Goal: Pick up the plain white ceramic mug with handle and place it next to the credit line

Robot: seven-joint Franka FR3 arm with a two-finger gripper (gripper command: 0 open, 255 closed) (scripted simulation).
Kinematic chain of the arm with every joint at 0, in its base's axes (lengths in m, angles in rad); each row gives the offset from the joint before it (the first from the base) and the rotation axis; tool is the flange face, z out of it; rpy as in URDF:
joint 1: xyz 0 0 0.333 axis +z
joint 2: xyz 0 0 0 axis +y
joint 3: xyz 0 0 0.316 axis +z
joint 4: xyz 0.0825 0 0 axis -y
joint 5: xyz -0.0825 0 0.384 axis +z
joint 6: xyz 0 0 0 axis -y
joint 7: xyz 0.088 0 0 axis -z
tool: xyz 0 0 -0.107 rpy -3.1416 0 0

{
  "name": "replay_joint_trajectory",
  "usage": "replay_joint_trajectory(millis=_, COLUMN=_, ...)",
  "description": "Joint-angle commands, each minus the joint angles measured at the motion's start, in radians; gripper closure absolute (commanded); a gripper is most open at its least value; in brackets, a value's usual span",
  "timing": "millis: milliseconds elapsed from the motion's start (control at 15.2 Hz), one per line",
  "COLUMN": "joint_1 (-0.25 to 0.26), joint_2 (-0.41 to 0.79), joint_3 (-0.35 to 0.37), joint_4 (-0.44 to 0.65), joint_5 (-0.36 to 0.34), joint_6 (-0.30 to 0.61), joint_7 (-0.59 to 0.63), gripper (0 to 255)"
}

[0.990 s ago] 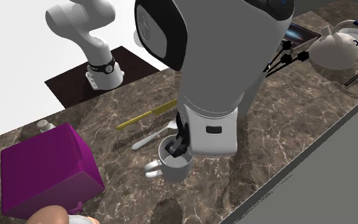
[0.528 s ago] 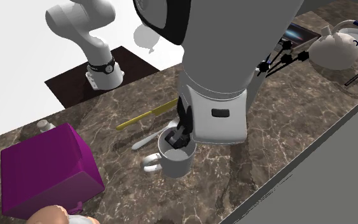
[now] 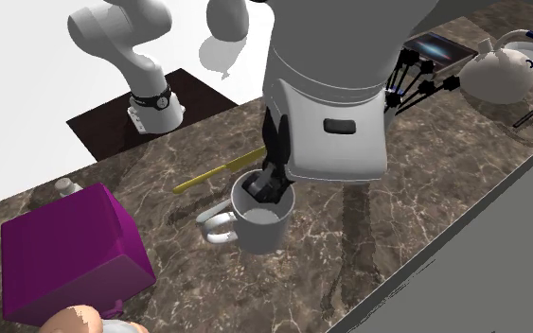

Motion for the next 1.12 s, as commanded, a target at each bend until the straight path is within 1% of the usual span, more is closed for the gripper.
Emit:
replay_joint_trajectory(millis=0, joint_1=0.000, joint_2=0.001, joint_3=0.000, joint_4=0.030, joint_5=0.000, joint_6=-0.029, joint_7=-0.001, gripper=255)
replay_joint_trajectory(millis=264, joint_1=0.000, joint_2=0.017, joint_3=0.000, joint_4=0.109, joint_5=0.000, joint_6=-0.092, joint_7=-0.004, gripper=255)
replay_joint_trajectory(millis=330, joint_1=0.000, joint_2=0.017, joint_3=0.000, joint_4=0.111, joint_5=0.000, joint_6=-0.095, joint_7=-0.004, gripper=255)
replay_joint_trajectory(millis=462, joint_1=0.028, joint_2=-0.044, joint_3=0.010, joint_4=0.017, joint_5=0.000, joint_6=-0.063, joint_7=0.034, gripper=255)
replay_joint_trajectory(millis=660, joint_1=0.068, joint_2=-0.119, joint_3=0.028, joint_4=-0.096, joint_5=0.001, joint_6=-0.028, joint_7=0.092, gripper=255)
replay_joint_trajectory(millis=1056, joint_1=0.145, joint_2=-0.231, joint_3=0.071, joint_4=-0.256, joint_5=0.009, joint_6=0.017, joint_7=0.212, gripper=255)
